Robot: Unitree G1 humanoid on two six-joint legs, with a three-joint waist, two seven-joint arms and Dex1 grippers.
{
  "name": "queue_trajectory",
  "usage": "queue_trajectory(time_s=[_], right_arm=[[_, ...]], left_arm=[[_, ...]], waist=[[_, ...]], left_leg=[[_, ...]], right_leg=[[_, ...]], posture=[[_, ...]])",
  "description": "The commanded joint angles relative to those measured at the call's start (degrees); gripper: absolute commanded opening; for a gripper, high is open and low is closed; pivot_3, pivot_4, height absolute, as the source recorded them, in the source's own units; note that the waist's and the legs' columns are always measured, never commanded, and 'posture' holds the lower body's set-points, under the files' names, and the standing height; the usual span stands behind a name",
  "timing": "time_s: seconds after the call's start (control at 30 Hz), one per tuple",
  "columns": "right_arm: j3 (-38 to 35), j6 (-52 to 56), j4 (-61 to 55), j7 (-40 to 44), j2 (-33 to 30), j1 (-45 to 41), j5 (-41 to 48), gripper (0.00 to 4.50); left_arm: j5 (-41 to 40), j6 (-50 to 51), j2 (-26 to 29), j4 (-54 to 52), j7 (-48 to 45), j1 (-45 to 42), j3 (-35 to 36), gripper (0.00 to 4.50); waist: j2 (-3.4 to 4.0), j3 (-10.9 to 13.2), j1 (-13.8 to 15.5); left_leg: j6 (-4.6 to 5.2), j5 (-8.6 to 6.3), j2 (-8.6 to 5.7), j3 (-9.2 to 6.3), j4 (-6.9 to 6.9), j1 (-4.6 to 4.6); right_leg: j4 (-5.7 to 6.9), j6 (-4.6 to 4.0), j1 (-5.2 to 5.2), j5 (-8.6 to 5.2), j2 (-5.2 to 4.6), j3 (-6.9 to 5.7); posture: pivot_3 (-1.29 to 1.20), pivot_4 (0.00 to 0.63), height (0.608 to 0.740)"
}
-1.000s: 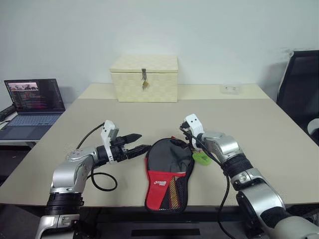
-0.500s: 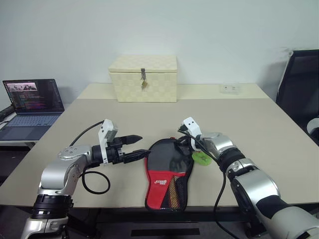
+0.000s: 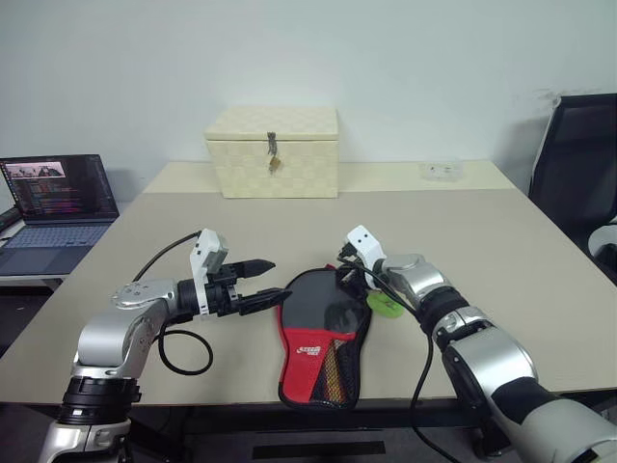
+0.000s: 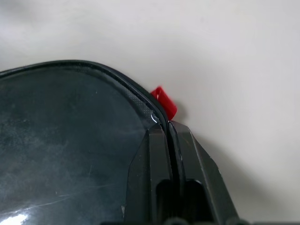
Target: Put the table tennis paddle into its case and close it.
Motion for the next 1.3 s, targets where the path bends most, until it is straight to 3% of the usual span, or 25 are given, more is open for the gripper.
queue_trajectory(time_s=[0.03, 0.57, 0.67, 0.97, 1.1, 1.3], right_arm=[[-1.94, -2.85, 0.68, -1.93, -0.06, -3.86, 0.01, 0.02], [-3.44, -3.05, 2.2, -0.89, 1.44, -4.65, -0.3, 0.02], [-4.83, -3.25, 2.04, -2.1, 1.92, -5.23, 0.48, 0.65], [-10.09, -2.38, -3.49, -2.52, 1.34, -7.7, 4.36, 3.67], [-11.05, 5.39, -16.8, 0.37, -2.19, -3.35, 7.02, 3.67], [-7.75, 22.99, -49.76, 6.06, -11.56, 13.97, 10.78, 3.67]], left_arm=[[-1.09, -0.32, 0.51, -1.6, -0.05, -0.35, -0.26, 4.5], [-0.38, -1.71, -0.21, 0.51, -0.15, -1.78, -2.33, 4.5], [-0.07, -2.32, -0.6, 1.33, 0.03, -2.33, -3.01, 4.5], [3.04, -7.6, -3.77, 9.36, -2.22, -7.7, -7.51, 4.5], [7.81, -14.36, -6.1, 19.87, -5.54, -13.43, -11.61, 4.5], [11.98, -21.45, -11.15, 35.9, -12.5, -21.33, -15.72, 4.5]], waist=[[0.0, 0.0, 0.03], [0.02, 0.02, 0.01], [0.02, 0.02, 0.01], [0.03, 0.04, 0.22], [0.02, 0.03, 0.7], [0.01, 0.03, 1.71]], left_leg=[[0.0, 0.0, 0.0, -0.01, 0.0, -0.01], [-0.01, 0.0, -0.02, 0.01, -0.01, -0.02], [-0.01, 0.0, -0.02, 0.0, -0.02, -0.02], [-0.03, 0.02, -0.05, -0.01, -0.01, -0.03], [-0.04, 0.03, -0.07, -0.04, -0.01, -0.07], [-0.03, 0.02, -0.1, -0.01, 0.0, -0.18]], right_leg=[[0.0, 0.0, 0.0, 0.0, 0.0, -0.01], [-0.02, 0.0, -0.01, 0.0, 0.0, 0.0], [-0.02, 0.0, -0.01, 0.0, 0.0, 0.0], [-0.01, 0.0, -0.01, 0.0, 0.0, -0.03], [-0.05, 0.01, -0.01, 0.0, 0.0, -0.07], [-0.1, 0.02, -0.05, -0.01, -0.02, -0.07]], posture=[[0.0, 0.15, 0.74], [0.0, 0.15, 0.74], [0.0, 0.15, 0.74], [0.0, 0.15, 0.74], [0.0, 0.15, 0.74], [0.0, 0.15, 0.74]])
